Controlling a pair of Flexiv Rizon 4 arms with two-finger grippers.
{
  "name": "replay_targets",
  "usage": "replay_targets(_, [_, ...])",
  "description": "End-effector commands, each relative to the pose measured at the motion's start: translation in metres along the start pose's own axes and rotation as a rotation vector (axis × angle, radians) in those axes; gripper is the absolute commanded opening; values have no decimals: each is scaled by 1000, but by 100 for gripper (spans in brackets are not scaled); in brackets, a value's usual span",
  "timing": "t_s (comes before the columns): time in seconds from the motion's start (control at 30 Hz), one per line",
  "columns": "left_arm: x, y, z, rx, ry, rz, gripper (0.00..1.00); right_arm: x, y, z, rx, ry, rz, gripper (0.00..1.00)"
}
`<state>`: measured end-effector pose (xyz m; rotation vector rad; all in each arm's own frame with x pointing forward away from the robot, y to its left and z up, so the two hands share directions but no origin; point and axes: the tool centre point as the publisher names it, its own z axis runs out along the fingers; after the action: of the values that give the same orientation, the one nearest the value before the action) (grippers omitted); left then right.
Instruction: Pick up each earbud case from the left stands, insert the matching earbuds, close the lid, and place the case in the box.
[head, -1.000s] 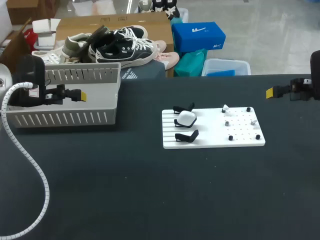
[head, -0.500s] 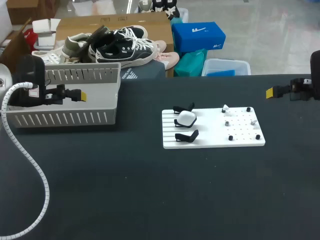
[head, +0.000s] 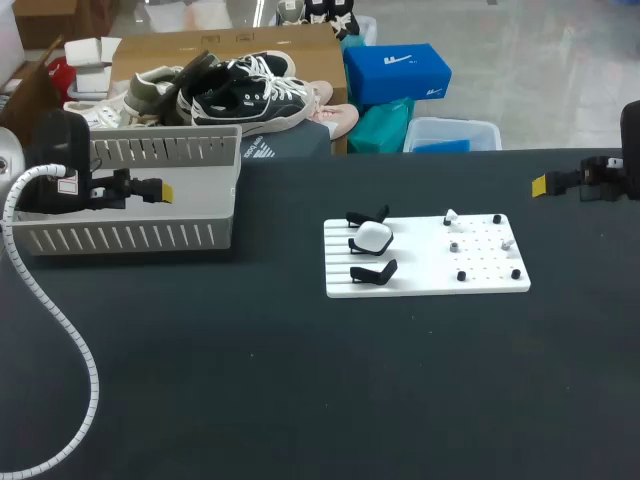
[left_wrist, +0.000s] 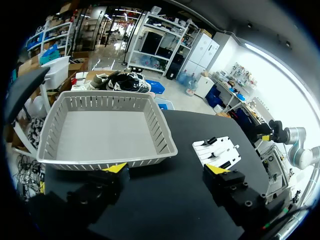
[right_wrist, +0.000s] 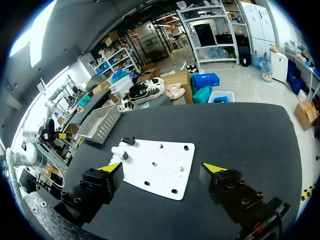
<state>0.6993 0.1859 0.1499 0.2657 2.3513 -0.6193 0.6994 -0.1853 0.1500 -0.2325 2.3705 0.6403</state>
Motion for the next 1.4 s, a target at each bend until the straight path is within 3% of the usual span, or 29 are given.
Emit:
replay_targets(0.03, [-28,5,9,48,49,169,100,0,0,1,0,1,0,100])
replay_targets(0.17, [-61,10,29,118,83,367,100,0,0,1,0,1,0,100])
replay_targets(0.33, [-93,2,54,189,96,631,100,0,0,1,0,1,0,100])
replay_targets(0.4, [-102,-5,58,236,42,742,100,0,0,1,0,1,0,100])
replay_targets(0.43, [-107,-10,60,247,56,762,100,0,0,1,0,1,0,100])
replay_targets(0.53, [-120,-24,60,268,-8,859,100,0,0,1,0,1,0,100])
replay_targets(0.77, [-120,-43,63,322,-160,913,100,0,0,1,0,1,0,100])
replay_targets(1.1, [-89,-64,79,451,-298,933,100,0,0,1,0,1,0,100])
replay_targets(1.4, [-74,-86,97,502,-269,942,100,0,0,1,0,1,0,100])
